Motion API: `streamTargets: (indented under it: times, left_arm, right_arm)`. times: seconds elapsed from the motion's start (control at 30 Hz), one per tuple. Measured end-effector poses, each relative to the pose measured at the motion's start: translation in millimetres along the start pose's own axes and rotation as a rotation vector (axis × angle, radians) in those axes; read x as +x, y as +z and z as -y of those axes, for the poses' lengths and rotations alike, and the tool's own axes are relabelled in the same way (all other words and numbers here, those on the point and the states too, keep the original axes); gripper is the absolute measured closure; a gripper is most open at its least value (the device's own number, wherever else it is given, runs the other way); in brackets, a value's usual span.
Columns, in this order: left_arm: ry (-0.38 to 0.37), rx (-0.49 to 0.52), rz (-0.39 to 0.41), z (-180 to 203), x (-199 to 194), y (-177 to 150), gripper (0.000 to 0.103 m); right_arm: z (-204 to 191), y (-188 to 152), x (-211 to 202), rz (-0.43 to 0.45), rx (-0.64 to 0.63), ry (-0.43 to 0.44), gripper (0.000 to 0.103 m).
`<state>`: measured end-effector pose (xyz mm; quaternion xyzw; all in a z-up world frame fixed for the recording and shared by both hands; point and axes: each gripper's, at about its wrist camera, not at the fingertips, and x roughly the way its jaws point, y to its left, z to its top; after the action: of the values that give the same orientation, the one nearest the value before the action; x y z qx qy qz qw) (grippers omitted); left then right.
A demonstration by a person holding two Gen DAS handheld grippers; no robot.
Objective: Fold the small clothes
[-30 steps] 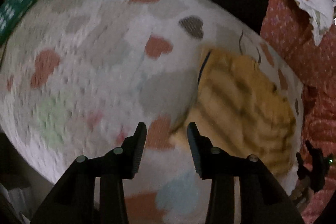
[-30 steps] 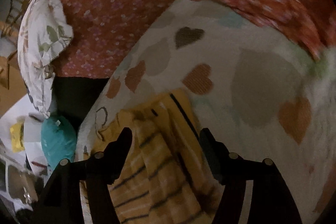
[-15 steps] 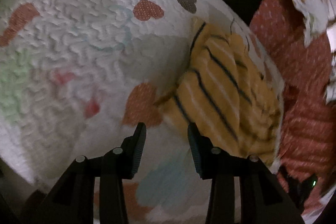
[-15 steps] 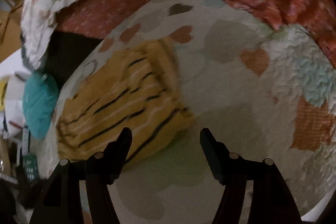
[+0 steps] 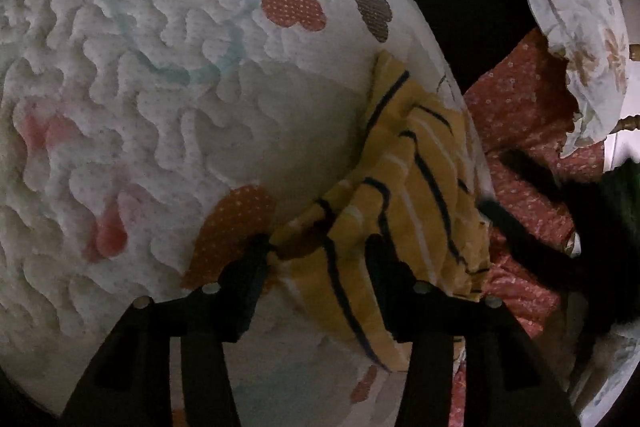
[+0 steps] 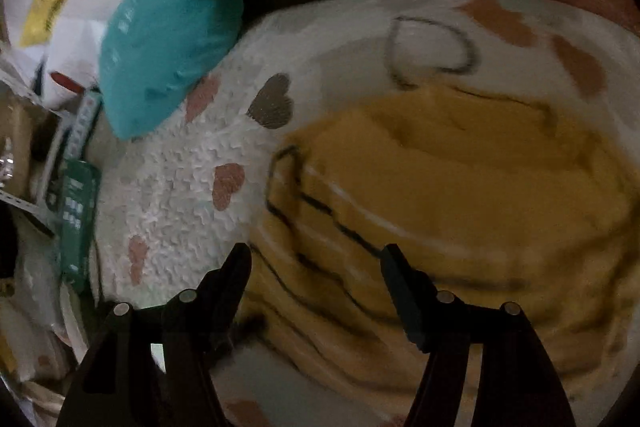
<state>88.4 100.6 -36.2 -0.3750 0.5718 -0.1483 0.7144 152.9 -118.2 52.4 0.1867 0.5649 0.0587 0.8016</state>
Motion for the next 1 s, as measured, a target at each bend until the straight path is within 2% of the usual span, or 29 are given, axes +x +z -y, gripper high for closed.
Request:
streamTargets:
  times: [0.23,0.3,0.37,0.47,0.53,0.57,0.6,0.63,0.7,0.8,0.87,1.0]
  left_arm:
    - [-0.039,-0.063,-0.022,2,6,-1,0.049]
    - [-0.056,-0.071,-0.05,4,12,-2,0.049]
    - [-0.057,-0.062,-0.067,8,16,-4,0.049]
    - [-0.045,-0.038,-0.067,13,19,-4,0.049]
    - [-0.042,-0.027,-0.073,15,21,-3,0.053]
    - [-0.044,-0.016,-0.085,16,23,-3,0.068]
    - [-0.05,-0.01,-0.099,19,28,-1,0.089]
    - [-0.06,-0.003,-0.122,21,32,-2,0.096]
    - [-0.072,0.014,-0.128,25,35,-3,0.096]
    - [-0.067,0.078,-0.096,39,32,-5,0.096]
    - [-0.045,0.106,-0.075,45,30,-9,0.096]
    - [0.007,0.1,-0.055,49,37,-13,0.096]
  right_arm:
    - [-50,40,79,-0.176,-0.144,-0.215,0.03]
    - [-60,43,95,-0.224,-0.198,-0.267,0.022]
    - [-71,41,112,-0.282,-0.274,-0.331,0.018]
    - [-82,34,125,-0.329,-0.374,-0.407,0.017]
    - [-87,28,129,-0.33,-0.426,-0.45,0.021]
    - [-89,24,129,-0.32,-0.452,-0.482,0.032]
    - [-90,21,129,-0.304,-0.47,-0.508,0.042]
    - [-91,19,126,-0.285,-0.48,-0.513,0.045]
    - [-91,12,119,-0.252,-0.5,-0.516,0.065]
    - [-91,4,106,-0.215,-0.516,-0.496,0.077]
    - [-91,-1,100,-0.202,-0.526,-0.478,0.078]
    - [-77,-4,88,-0.19,-0.519,-0.428,0.078]
